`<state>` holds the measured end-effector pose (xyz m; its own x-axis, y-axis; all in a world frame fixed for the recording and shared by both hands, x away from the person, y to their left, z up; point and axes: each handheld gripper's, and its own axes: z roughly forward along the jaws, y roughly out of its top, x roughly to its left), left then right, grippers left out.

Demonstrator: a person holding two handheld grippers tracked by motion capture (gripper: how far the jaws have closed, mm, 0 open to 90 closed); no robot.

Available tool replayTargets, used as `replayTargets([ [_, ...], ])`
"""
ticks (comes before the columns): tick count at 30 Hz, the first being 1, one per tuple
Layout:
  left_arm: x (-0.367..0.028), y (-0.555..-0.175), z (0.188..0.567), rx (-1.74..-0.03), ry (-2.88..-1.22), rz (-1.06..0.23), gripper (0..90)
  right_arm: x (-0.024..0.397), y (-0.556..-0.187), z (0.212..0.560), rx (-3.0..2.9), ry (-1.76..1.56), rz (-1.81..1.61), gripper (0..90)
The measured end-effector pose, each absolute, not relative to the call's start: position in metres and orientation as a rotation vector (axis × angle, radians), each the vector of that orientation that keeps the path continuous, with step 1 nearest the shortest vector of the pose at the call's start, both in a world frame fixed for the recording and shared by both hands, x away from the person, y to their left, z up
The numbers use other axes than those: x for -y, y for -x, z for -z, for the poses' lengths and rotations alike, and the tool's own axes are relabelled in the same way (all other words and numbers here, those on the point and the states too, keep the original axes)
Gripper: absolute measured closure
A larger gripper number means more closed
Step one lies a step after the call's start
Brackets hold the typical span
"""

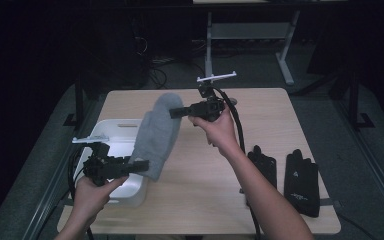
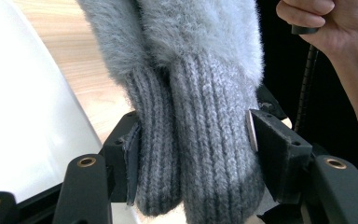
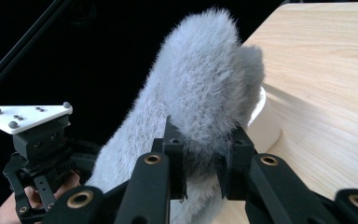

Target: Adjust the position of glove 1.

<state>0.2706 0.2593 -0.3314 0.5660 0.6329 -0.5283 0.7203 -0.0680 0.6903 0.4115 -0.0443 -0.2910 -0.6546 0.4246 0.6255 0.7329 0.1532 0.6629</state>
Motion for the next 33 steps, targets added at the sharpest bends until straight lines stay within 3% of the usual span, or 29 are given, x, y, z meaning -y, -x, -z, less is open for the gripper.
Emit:
replayTargets([
  [33, -0.318, -0.256, 0.331, -1.209, -1.691, 0.042, 38.8, -0.031, -0.426, 0.287, 2.152, 1.013, 1.460, 74.7],
])
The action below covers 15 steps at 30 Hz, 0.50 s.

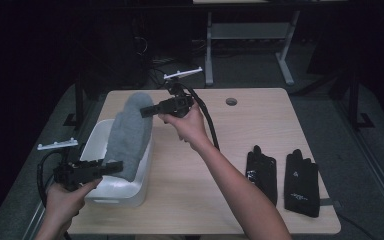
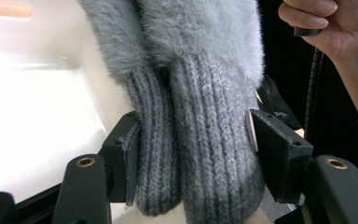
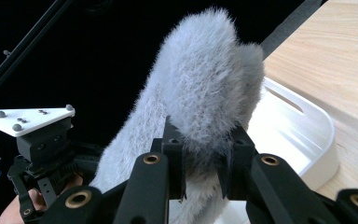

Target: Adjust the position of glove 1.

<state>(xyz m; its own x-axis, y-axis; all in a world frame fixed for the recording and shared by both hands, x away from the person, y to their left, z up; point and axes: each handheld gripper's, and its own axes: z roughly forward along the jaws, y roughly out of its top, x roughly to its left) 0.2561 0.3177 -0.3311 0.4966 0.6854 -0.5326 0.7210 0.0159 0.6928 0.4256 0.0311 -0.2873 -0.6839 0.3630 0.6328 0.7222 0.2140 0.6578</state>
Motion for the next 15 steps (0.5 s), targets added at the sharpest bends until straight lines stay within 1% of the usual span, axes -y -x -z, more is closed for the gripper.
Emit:
replayTargets([
  [15, -0.333, -0.252, 0.337, -1.248, -1.673, 0.032, 38.6, -0.053, -0.430, 0.295, 2.156, 0.993, 1.433, 74.7],
])
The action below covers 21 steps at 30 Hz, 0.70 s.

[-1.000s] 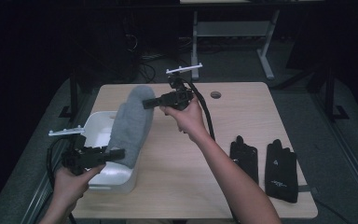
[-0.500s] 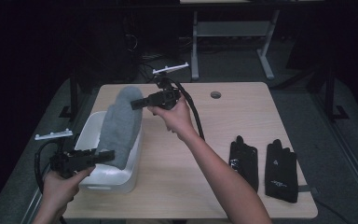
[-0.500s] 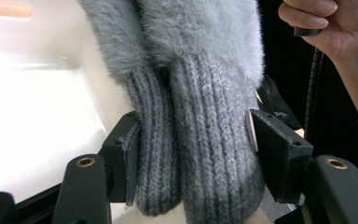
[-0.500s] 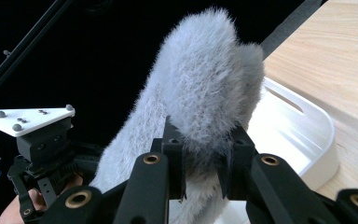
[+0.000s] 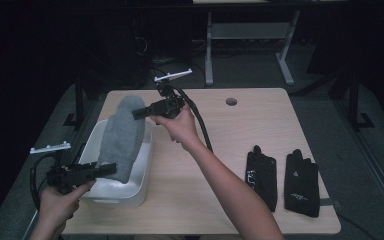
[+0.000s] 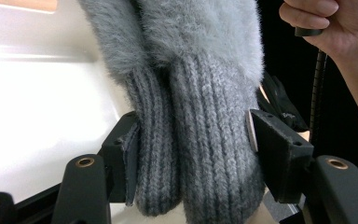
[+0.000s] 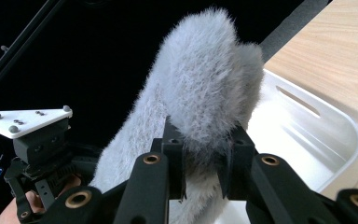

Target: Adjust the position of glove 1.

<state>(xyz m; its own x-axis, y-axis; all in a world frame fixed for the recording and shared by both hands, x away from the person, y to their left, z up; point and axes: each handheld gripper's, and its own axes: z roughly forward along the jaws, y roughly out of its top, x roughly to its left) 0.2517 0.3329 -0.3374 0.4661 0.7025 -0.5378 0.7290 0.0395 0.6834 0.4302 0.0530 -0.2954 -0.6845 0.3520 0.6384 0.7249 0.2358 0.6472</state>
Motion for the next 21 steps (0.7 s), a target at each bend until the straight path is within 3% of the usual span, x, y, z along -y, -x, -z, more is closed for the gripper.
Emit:
replayTargets([
  [21, -0.351, -0.248, 0.356, -1.315, -1.661, 0.046, 38.1, -0.081, -0.436, 0.315, 2.173, 0.993, 1.357, 74.7],
])
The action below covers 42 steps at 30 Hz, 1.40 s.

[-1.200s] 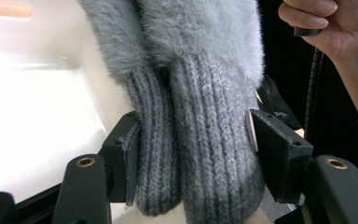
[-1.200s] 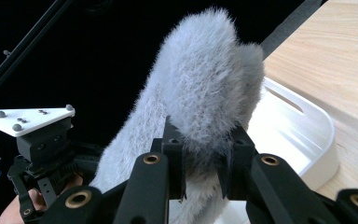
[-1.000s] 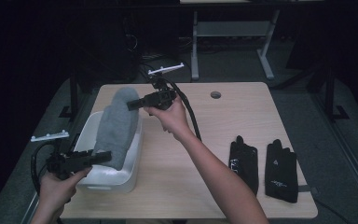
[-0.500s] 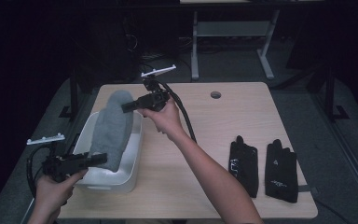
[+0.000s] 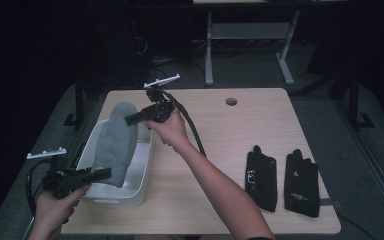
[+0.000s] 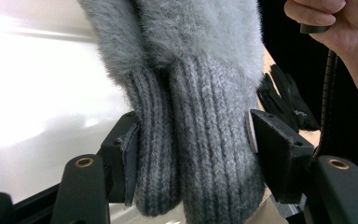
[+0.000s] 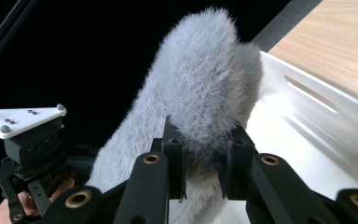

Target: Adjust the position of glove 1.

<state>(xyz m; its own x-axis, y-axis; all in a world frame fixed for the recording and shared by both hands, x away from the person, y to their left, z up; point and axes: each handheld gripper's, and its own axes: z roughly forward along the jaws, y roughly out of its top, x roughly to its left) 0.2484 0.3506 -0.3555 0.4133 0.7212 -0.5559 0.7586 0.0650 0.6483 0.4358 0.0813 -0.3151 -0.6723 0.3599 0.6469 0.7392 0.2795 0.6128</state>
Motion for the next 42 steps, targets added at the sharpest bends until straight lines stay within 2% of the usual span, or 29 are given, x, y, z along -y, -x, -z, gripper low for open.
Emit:
replayTargets([
  [25, -0.360, -0.247, 0.387, -1.424, -1.693, 0.096, 36.9, -0.107, -0.442, 0.357, 2.196, 0.996, 1.251, 74.7],
  [42, -0.360, -0.248, 0.394, -1.464, -1.738, 0.106, 35.0, -0.115, -0.444, 0.376, 2.220, 0.991, 1.192, 74.8],
])
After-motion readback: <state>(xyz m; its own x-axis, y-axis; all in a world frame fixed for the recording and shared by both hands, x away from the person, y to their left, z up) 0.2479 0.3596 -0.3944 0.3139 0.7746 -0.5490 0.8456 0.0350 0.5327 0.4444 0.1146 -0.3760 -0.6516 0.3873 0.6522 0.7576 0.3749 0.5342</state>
